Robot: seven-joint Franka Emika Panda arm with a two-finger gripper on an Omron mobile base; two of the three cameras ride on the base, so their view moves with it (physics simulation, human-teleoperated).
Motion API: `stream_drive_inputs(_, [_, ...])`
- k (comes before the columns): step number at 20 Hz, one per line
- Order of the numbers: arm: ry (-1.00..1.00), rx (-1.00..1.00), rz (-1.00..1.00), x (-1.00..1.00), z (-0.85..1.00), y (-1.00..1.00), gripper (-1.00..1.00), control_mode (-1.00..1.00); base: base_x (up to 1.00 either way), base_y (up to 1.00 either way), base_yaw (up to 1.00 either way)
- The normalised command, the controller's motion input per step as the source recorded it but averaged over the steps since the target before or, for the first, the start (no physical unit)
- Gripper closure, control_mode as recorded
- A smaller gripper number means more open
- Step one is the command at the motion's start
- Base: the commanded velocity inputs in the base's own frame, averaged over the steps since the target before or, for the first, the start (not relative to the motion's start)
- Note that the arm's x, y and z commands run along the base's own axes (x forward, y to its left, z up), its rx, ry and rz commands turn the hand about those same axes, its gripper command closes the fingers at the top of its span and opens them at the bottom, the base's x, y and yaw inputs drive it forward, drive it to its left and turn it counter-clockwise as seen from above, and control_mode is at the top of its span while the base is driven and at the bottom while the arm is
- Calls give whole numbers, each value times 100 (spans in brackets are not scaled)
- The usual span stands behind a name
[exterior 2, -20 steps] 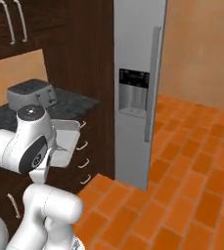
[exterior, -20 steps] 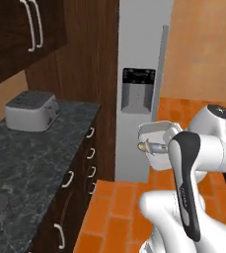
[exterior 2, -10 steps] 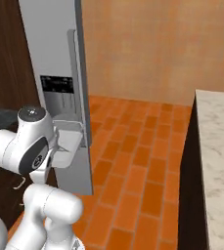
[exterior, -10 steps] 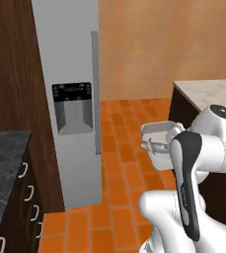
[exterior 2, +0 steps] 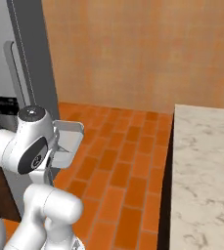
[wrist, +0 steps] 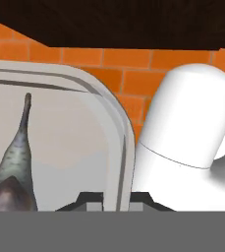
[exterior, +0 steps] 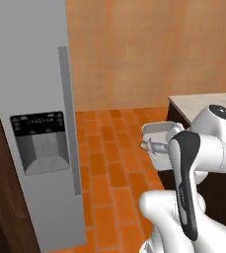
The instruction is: Take the meat container that has the fish and place it on the second highest rack of the freezer. Then take the vegetable container that has the eggplant and lime and place it on the highest rack of the freezer.
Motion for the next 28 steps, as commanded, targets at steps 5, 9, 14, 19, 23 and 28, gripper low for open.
stream_drive_inputs(5, [0, 0, 0, 0, 0, 0, 100, 100, 100, -33, 0])
stream_drive_inputs(9, [0, 0, 0, 0, 0, 0, 100, 100, 100, -52, 0])
stream_drive_inputs(14, [0, 0, 0, 0, 0, 0, 100, 100, 100, -37, 5])
stream_drive_inputs(19, [0, 0, 0, 0, 0, 0, 100, 100, 100, -24, 15])
stream_drive_inputs(23, [0, 0, 0, 0, 0, 0, 100, 100, 100, -23, 20])
stream_drive_inputs(28, [0, 0, 0, 0, 0, 0, 100, 100, 100, -1, 52])
